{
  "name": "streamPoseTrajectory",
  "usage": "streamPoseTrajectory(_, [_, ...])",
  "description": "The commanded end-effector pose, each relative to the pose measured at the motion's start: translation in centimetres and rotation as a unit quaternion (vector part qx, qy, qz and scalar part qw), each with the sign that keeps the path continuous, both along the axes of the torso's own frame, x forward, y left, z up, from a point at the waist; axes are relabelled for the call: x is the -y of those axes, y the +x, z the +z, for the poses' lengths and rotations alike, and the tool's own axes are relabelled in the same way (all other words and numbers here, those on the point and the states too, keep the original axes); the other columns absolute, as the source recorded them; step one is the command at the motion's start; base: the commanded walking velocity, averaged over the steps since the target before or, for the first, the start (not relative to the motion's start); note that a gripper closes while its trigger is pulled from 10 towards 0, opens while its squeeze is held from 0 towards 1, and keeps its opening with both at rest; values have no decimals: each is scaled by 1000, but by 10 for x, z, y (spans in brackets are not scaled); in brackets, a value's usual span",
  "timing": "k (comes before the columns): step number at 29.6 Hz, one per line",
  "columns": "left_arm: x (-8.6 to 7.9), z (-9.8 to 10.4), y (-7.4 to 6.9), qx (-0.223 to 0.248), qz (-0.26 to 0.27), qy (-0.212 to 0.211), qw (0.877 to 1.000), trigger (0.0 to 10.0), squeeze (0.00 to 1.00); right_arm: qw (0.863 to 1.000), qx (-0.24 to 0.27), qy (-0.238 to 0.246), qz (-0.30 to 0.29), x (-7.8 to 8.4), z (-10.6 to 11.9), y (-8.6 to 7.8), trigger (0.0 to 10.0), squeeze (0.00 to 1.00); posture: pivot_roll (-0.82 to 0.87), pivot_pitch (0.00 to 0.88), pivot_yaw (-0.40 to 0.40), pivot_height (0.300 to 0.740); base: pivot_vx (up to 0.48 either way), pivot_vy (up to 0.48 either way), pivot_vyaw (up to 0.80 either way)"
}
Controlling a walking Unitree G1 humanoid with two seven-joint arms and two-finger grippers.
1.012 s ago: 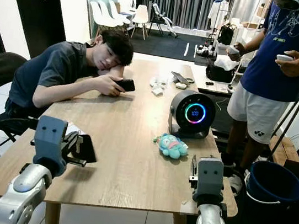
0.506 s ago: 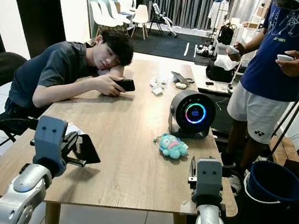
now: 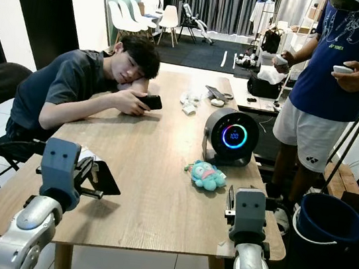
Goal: Hang keys on a hook
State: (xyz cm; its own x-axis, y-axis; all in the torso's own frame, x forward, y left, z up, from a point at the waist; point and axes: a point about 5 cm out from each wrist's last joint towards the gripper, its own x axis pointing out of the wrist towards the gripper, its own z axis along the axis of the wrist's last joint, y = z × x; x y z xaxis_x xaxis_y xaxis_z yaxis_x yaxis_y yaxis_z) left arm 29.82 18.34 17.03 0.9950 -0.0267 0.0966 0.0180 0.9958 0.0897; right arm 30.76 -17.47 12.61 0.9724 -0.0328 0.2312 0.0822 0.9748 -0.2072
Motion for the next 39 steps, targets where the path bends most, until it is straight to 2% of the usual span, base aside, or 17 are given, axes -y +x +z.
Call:
streamPoseTrajectory(1, [-4,-4,1,-10,11,4,1000,10000,0,1000,-7,-1,9,-6,-4,0,10000,0,42,44,40,740,0,480,0])
streamPoseTrajectory(6, [-5,-4,0,-10,13,4,1000,10000,0,1000,-7,-2,11,-6,-4,0,10000,0,41,43,39,740,0,480,0])
streamPoseTrajectory(27, [-3,-4,1,-5,6,27,1000,10000,0,1000,-6,-8,12,-5,-4,1,10000,0,37,42,36,740,0,0,0])
streamPoseTrajectory(39, [-4,-3,1,-3,4,30,1000,10000,0,1000,-8,-7,12,-6,-6,1,10000,0,39,44,40,740,0,-342,0])
